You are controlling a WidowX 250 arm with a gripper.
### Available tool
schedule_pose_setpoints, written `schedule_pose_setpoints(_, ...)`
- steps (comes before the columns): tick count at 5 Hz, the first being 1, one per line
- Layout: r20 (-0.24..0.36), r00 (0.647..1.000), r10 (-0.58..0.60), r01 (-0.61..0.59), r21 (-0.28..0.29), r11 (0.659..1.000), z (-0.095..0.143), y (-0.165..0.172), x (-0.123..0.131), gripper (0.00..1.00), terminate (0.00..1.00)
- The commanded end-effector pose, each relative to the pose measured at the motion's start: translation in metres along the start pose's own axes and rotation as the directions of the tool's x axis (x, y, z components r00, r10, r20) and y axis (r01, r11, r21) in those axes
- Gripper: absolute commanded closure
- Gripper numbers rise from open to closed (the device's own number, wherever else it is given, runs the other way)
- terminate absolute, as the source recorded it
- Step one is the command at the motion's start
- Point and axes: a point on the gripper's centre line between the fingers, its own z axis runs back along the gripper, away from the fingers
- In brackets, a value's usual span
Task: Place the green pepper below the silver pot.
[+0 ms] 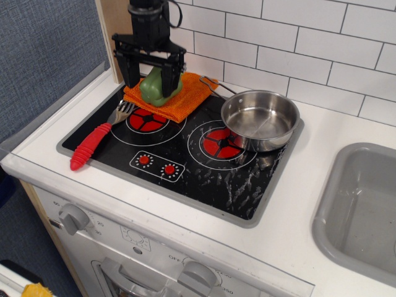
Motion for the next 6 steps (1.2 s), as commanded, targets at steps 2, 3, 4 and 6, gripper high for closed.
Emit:
schedule_pose_setpoints(2,0.042,0.999,-0.007,0.006,0.026,1.000,0.016,0.001,0.003,1.00,0.00)
schedule_pose_setpoints(3,0.080,0.996,-0.034,0.034,0.010,0.999,0.031,-0.006,0.000,1.00,0.00)
schedule_pose_setpoints(4,0.164,0.983,-0.087,0.090,-0.007,0.996,0.073,-0.026,-0.015,1.00,0.00)
schedule_pose_setpoints(6,0.051,0.994,-0.094,0.097,-0.069,0.993,0.059,-0.054,-0.079,1.00,0.00)
